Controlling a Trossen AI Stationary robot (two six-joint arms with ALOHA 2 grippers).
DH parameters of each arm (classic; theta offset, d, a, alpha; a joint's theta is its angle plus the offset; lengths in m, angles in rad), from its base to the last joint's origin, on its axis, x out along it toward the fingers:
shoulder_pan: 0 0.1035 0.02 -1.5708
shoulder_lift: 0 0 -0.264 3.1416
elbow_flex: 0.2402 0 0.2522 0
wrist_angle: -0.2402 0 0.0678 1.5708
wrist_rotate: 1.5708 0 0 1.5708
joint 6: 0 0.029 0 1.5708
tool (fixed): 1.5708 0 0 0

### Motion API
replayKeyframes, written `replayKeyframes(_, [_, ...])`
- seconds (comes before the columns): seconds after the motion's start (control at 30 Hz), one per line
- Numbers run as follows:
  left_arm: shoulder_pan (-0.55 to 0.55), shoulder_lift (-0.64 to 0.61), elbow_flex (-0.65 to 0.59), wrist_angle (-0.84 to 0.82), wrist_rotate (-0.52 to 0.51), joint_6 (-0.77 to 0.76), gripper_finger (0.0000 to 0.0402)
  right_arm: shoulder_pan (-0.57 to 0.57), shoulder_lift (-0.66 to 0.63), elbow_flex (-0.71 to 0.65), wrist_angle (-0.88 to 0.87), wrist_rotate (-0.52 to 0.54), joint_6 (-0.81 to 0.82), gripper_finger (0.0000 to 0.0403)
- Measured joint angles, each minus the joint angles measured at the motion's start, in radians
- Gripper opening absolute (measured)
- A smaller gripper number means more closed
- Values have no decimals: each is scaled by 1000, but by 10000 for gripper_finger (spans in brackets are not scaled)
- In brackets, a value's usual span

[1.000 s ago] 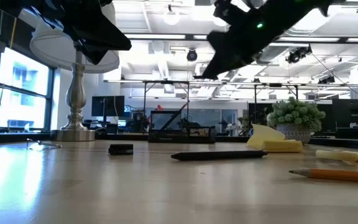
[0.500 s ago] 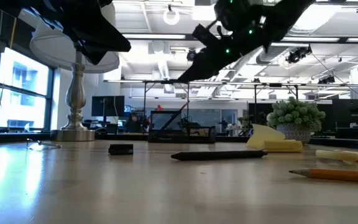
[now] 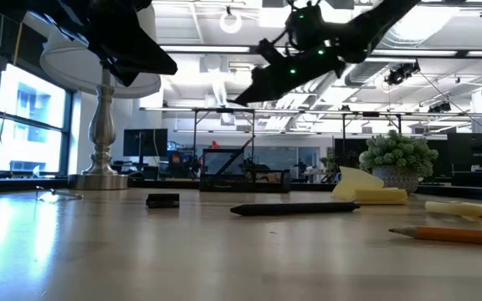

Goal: Pick and place office supplies into organizer
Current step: Put the blue eraser into the black desk organizer

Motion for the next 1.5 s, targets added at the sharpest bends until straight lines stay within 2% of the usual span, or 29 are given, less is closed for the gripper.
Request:
replayKeyframes(0.27, [0, 0, 0, 1, 8, 1, 24, -2, 181, 220, -214, 13, -15, 69])
replayKeyframes(0.6, [-9, 0, 0, -8, 34, -19, 23, -15, 331, 408, -320, 15, -67, 69])
replayKeyframes(1.2, [-20, 0, 0, -9, 35, -10, 24, -73, 385, 423, -386, -27, -68, 71])
replayKeyframes(1.33, [-20, 0, 0, -9, 34, -9, 24, -73, 385, 423, -412, -27, -67, 86])
replayKeyframes(1.5, [-20, 0, 0, -9, 34, -14, 24, -66, 385, 423, -437, 29, -50, 125])
